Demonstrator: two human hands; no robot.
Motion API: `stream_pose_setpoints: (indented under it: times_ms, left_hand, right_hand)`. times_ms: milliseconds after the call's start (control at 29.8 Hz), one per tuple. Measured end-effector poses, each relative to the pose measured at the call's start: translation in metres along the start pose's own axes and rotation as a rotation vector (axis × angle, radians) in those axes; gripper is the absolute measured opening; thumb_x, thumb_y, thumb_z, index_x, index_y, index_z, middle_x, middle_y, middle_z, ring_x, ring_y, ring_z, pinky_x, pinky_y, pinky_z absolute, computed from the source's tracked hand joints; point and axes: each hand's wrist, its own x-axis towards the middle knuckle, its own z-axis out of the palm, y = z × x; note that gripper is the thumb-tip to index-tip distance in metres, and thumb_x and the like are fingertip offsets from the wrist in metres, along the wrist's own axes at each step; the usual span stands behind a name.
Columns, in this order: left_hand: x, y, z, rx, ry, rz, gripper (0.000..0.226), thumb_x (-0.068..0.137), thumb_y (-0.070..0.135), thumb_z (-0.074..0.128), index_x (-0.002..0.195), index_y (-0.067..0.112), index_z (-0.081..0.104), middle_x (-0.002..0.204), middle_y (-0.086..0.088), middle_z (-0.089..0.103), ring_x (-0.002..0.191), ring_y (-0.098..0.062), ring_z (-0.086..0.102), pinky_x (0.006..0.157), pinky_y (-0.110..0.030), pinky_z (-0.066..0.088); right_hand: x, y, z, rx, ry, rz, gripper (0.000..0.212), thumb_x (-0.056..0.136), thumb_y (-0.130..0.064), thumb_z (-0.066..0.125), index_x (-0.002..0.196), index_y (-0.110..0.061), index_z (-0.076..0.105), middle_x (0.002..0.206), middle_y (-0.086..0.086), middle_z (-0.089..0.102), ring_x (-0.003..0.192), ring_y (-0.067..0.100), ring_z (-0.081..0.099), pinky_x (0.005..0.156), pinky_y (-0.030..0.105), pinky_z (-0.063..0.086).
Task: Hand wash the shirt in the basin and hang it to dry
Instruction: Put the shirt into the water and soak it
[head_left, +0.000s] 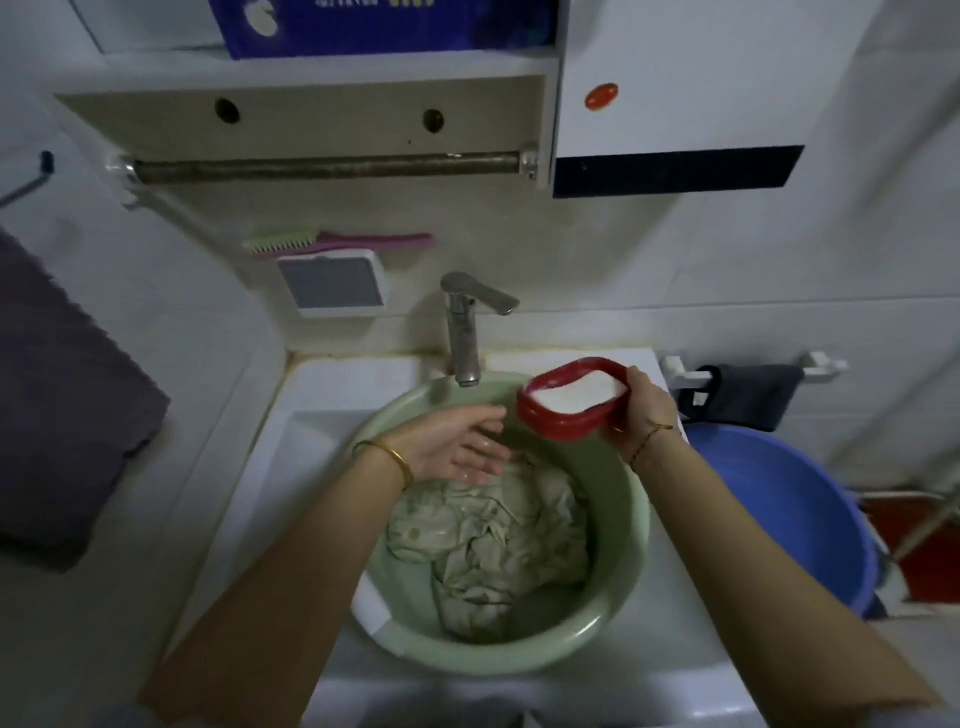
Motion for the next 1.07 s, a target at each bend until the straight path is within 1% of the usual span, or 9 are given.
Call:
stream_pose_setpoints:
  times_ms: [67,201,369,503,638,738,839,940,1074]
  left_hand:
    - [0.01,-0.006,-0.003,0.016,0.041,-0.028,0.038,0.095,0.035,0.05,0.122,0.007,0.047,0.098,-0.011,0.065,0.078,-0.02,0.063,0.069,-0.03,0.052]
    - [0.028,-0.013,-0.009,0.034,0.113,-0.018,0.026,0.097,0.029,0.049,0.113,0.008,0.048,0.089,-0.01,0.064,0.071,-0.02,0.063,0.068,-0.03,0.052]
    - [0.049,-0.016,-0.018,0.111,0.145,-0.04,0.016,0.098,0.023,0.048,0.108,0.011,0.047,0.086,-0.007,0.059,0.066,-0.016,0.059,0.059,-0.025,0.051]
    - [0.062,-0.018,-0.019,0.097,0.15,-0.051,0.005,0.098,0.018,0.046,0.095,0.016,0.049,0.082,-0.006,0.055,0.062,-0.014,0.054,0.053,-0.02,0.044]
    - [0.077,-0.02,-0.015,0.123,0.146,-0.018,0.016,0.096,0.008,0.046,0.085,0.018,0.051,0.078,-0.004,0.054,0.06,-0.012,0.051,0.052,-0.02,0.036]
    - [0.085,-0.028,-0.007,0.299,0.118,0.078,0.02,0.091,0.001,0.052,0.081,0.018,0.056,0.078,0.002,0.056,0.064,-0.008,0.05,0.057,-0.02,0.04]
    - [0.09,-0.041,0.004,0.471,0.066,0.194,0.015,0.085,0.001,0.063,0.085,0.015,0.063,0.076,0.003,0.057,0.067,-0.005,0.052,0.059,-0.016,0.045]
    - [0.094,-0.049,0.016,0.729,-0.004,0.246,0.018,0.081,0.01,0.069,0.098,0.016,0.069,0.092,-0.001,0.06,0.084,-0.012,0.058,0.079,-0.025,0.05]
    - [0.095,-0.058,0.034,1.086,-0.114,0.265,0.037,0.081,0.028,0.069,0.117,0.023,0.062,0.119,-0.002,0.051,0.112,-0.017,0.048,0.096,-0.022,0.039]
  right_hand:
    - [0.009,0.0,-0.003,-0.031,0.141,-0.114,0.017,0.098,-0.027,0.042,0.1,-0.013,0.052,0.082,0.004,0.054,0.074,0.023,0.057,0.056,0.036,0.05]
    - [0.032,0.0,0.008,-0.055,0.304,-0.258,0.015,0.094,-0.026,0.048,0.086,-0.014,0.052,0.094,0.008,0.058,0.097,0.033,0.06,0.085,0.053,0.052]
    - [0.063,-0.003,0.026,-0.132,0.352,-0.198,0.042,0.096,-0.024,0.045,0.134,-0.007,0.037,0.122,0.016,0.054,0.11,0.032,0.055,0.095,0.048,0.048]
    - [0.086,-0.004,0.024,-0.235,0.339,-0.178,0.044,0.097,-0.023,0.043,0.135,-0.002,0.036,0.129,0.019,0.052,0.118,0.034,0.052,0.101,0.045,0.043]
    - [0.1,-0.007,0.015,-0.564,0.3,-0.161,0.046,0.096,-0.028,0.044,0.13,0.003,0.043,0.13,0.022,0.051,0.118,0.036,0.05,0.098,0.042,0.042]
    - [0.103,-0.005,0.008,-0.772,0.273,-0.173,0.048,0.089,-0.023,0.049,0.13,0.001,0.042,0.128,0.023,0.049,0.108,0.036,0.051,0.091,0.044,0.042]
    - [0.094,0.002,0.002,-0.899,0.253,-0.253,0.053,0.08,-0.019,0.051,0.129,-0.002,0.044,0.124,0.022,0.053,0.111,0.04,0.051,0.097,0.047,0.042]
    - [0.086,0.008,-0.002,-0.953,0.203,-0.352,0.062,0.07,-0.019,0.049,0.129,-0.001,0.047,0.125,0.022,0.053,0.114,0.039,0.05,0.098,0.048,0.042]
    - [0.071,0.007,0.0,-1.043,0.202,-0.431,0.052,0.08,-0.001,0.049,0.132,-0.003,0.047,0.13,0.021,0.049,0.115,0.037,0.049,0.1,0.044,0.041]
